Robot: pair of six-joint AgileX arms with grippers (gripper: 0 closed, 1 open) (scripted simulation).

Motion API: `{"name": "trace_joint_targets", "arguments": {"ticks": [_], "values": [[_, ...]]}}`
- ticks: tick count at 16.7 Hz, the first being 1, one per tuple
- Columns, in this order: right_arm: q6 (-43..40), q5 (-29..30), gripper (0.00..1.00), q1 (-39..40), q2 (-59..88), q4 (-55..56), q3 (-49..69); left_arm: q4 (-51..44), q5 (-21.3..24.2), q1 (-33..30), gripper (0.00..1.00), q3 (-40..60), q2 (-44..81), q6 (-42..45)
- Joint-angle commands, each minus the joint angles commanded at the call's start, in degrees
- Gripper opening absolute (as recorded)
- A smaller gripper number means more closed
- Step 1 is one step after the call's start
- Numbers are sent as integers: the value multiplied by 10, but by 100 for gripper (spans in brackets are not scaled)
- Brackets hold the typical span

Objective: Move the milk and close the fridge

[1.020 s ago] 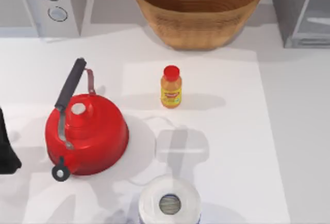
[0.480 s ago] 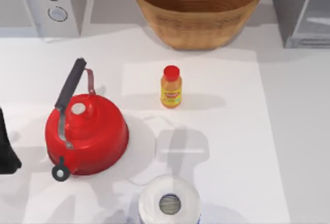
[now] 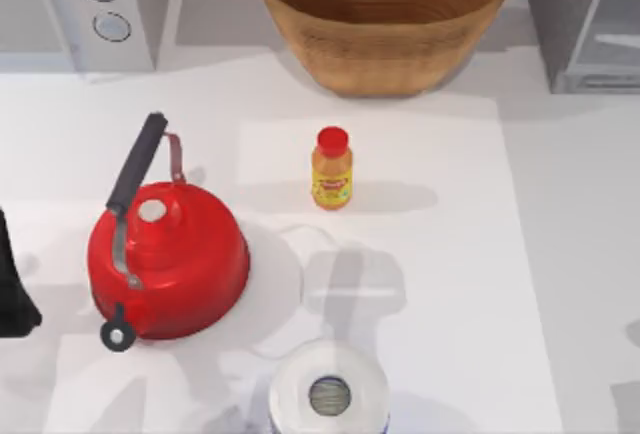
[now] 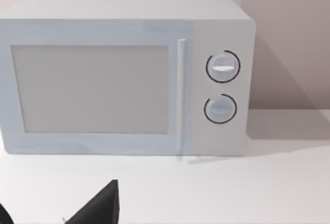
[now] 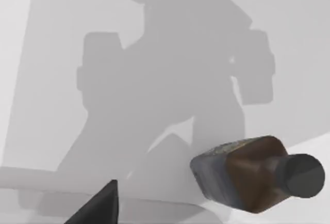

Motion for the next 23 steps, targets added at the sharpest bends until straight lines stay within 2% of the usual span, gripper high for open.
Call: {"name": "trace_joint_targets", "arguments": {"ticks": [9, 13, 18, 23], "values": [[-477, -187, 100, -414, 469, 19, 149, 0, 0, 0, 100, 0, 0, 0], [-651, -280, 100, -568, 653, 41, 197, 0, 0, 0, 100, 0, 0, 0], [-776, -372, 100, -688, 792, 61, 227, 0, 0, 0, 100, 0, 0, 0], [-796, -393, 100, -708, 814, 65, 230, 0, 0, 0, 100, 0, 0, 0]]}}
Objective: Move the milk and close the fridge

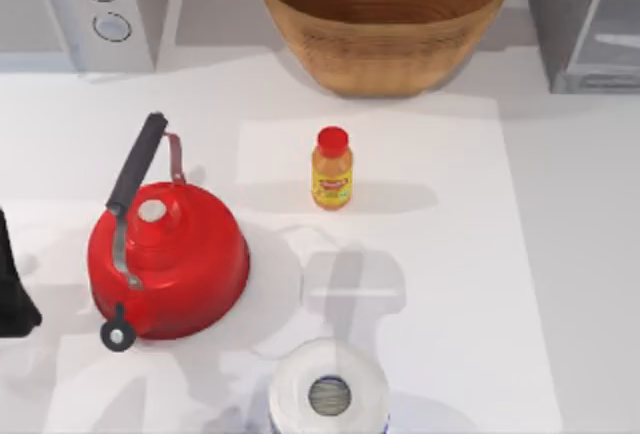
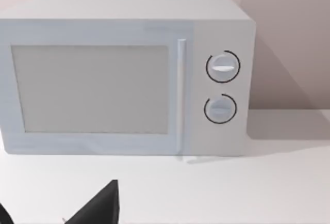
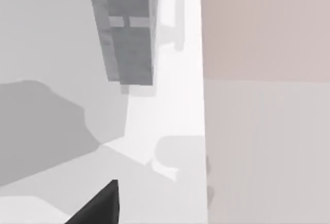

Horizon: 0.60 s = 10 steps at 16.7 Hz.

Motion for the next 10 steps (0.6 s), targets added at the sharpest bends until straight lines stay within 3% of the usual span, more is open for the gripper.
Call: {"name": "trace_joint_targets", "arguments": {"ticks": [5, 10], "values": [[18, 3, 100, 16, 0, 17, -3, 0, 0, 0, 100, 0, 0, 0], [159, 22, 100, 112, 5, 138, -5, 0, 0, 0, 100, 0, 0, 0]]}}
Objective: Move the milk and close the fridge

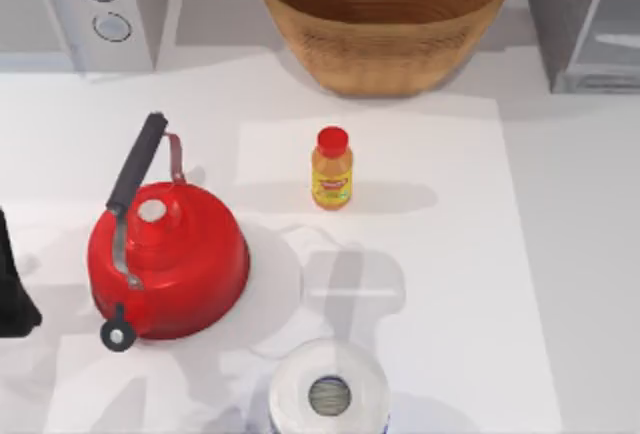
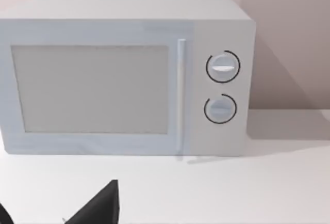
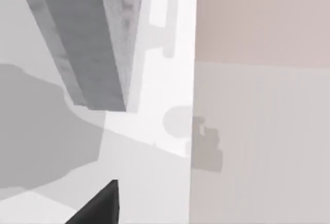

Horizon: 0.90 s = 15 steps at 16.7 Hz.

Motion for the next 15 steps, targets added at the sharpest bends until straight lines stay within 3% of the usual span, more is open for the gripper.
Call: {"name": "trace_joint_targets", "arguments": {"ticks": [10, 15], "values": [[493, 75, 100, 291, 1, 397, -3, 0, 0, 0, 100, 0, 0, 0], [627, 93, 100, 385, 5, 517, -11, 0, 0, 0, 100, 0, 0, 0]]}}
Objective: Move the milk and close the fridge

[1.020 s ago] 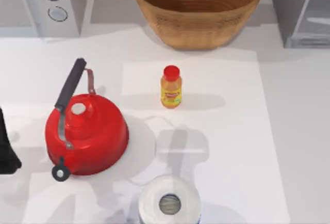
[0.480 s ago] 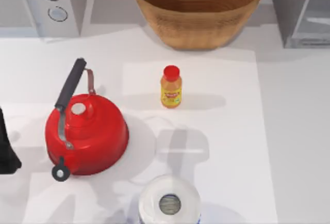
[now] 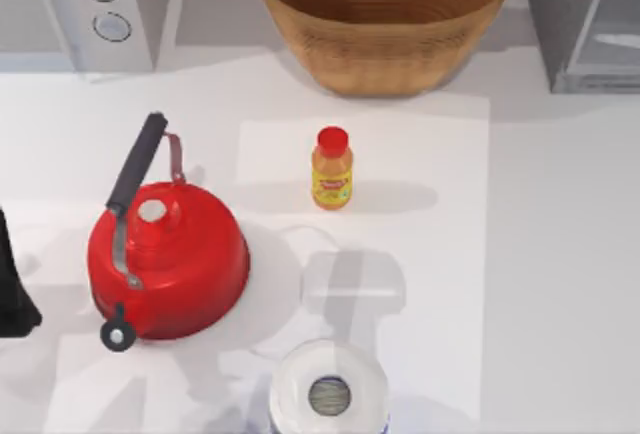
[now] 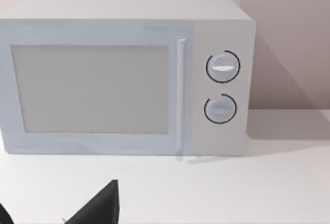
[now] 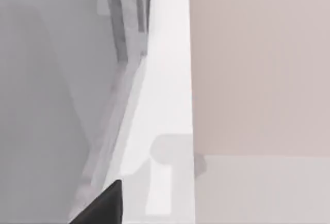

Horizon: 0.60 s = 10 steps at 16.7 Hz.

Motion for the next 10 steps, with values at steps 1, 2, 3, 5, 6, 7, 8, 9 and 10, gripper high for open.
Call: {"name": "trace_joint_targets", "arguments": {"ticks": [1, 2, 3, 5, 6, 7, 8, 9, 10], "values": [[8, 1, 100, 7, 0, 8, -1, 0, 0, 0, 100, 0, 0, 0], [11, 1, 100, 9, 1, 11, -1, 0, 0, 0, 100, 0, 0, 0], [11, 1, 100, 9, 1, 11, -1, 0, 0, 0, 100, 0, 0, 0], [11, 1, 100, 9, 1, 11, -1, 0, 0, 0, 100, 0, 0, 0], [10, 0, 100, 3, -3, 12, -3, 0, 0, 0, 100, 0, 0, 0], [11, 1, 100, 4, -3, 12, -4, 0, 0, 0, 100, 0, 0, 0], [16, 8, 100, 9, -3, 14, -6, 0, 0, 0, 100, 0, 0, 0], [27, 19, 100, 22, -5, 19, -11, 0, 0, 0, 100, 0, 0, 0], [42, 35, 100, 39, -7, 25, -18, 0, 0, 0, 100, 0, 0, 0]]}}
